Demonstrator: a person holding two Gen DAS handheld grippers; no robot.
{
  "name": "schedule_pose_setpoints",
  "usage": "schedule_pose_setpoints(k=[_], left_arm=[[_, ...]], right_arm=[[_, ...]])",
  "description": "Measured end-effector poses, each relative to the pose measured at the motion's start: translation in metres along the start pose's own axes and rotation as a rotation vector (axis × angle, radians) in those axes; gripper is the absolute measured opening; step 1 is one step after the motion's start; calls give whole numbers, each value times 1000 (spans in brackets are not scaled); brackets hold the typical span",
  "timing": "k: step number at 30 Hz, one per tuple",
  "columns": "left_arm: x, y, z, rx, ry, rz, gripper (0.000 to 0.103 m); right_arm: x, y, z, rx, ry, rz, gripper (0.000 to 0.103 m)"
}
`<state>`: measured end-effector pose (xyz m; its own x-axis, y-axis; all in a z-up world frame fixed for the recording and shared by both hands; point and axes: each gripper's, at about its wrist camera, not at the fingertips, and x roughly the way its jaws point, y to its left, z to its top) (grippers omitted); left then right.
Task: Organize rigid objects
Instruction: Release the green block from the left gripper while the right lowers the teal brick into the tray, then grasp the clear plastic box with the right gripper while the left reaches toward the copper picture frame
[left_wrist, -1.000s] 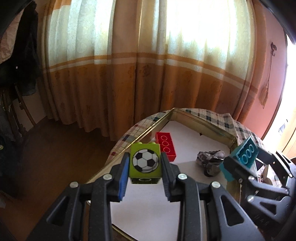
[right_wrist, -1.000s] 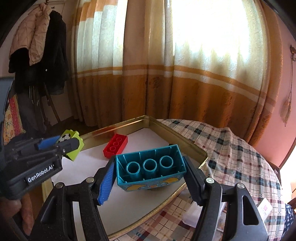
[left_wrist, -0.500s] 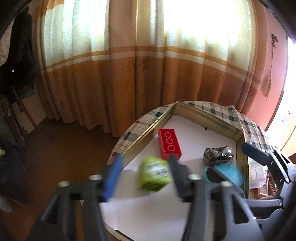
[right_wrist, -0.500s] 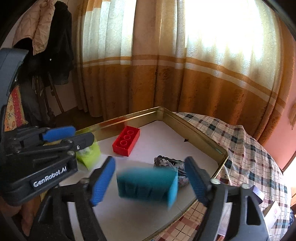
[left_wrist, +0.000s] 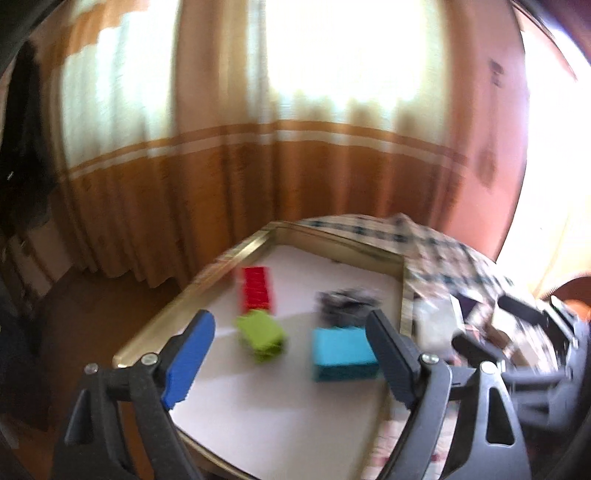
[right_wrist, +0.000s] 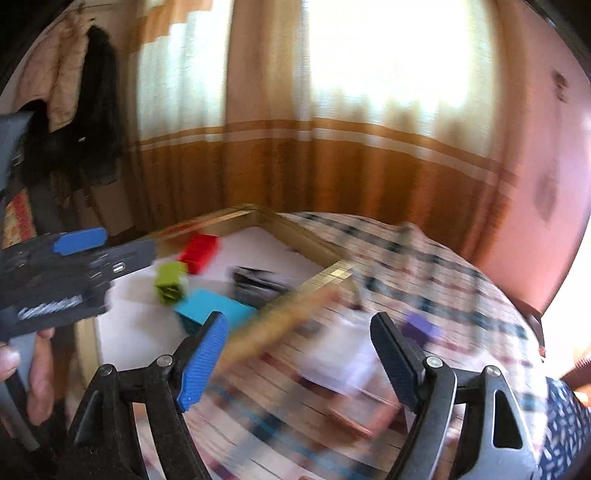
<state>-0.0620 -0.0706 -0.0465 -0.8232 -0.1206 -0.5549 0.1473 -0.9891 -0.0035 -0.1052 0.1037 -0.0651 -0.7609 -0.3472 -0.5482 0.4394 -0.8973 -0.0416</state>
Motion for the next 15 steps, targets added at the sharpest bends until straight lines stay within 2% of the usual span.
schedule_pose_setpoints(k=[4, 7, 11, 15], left_arm=[[2, -32, -10, 72, 21, -38, 89], [5, -40, -9, 92, 29, -24, 94], [11, -31, 5, 42, 38, 34, 100], [20, -17, 16, 8, 51, 80, 100]], right_arm=[[4, -32, -8, 40, 33, -36, 81], [12, -41, -8, 49, 54, -33, 82], [21, -32, 0, 40, 71, -9, 83], [35, -16, 6, 28, 108, -19, 83]])
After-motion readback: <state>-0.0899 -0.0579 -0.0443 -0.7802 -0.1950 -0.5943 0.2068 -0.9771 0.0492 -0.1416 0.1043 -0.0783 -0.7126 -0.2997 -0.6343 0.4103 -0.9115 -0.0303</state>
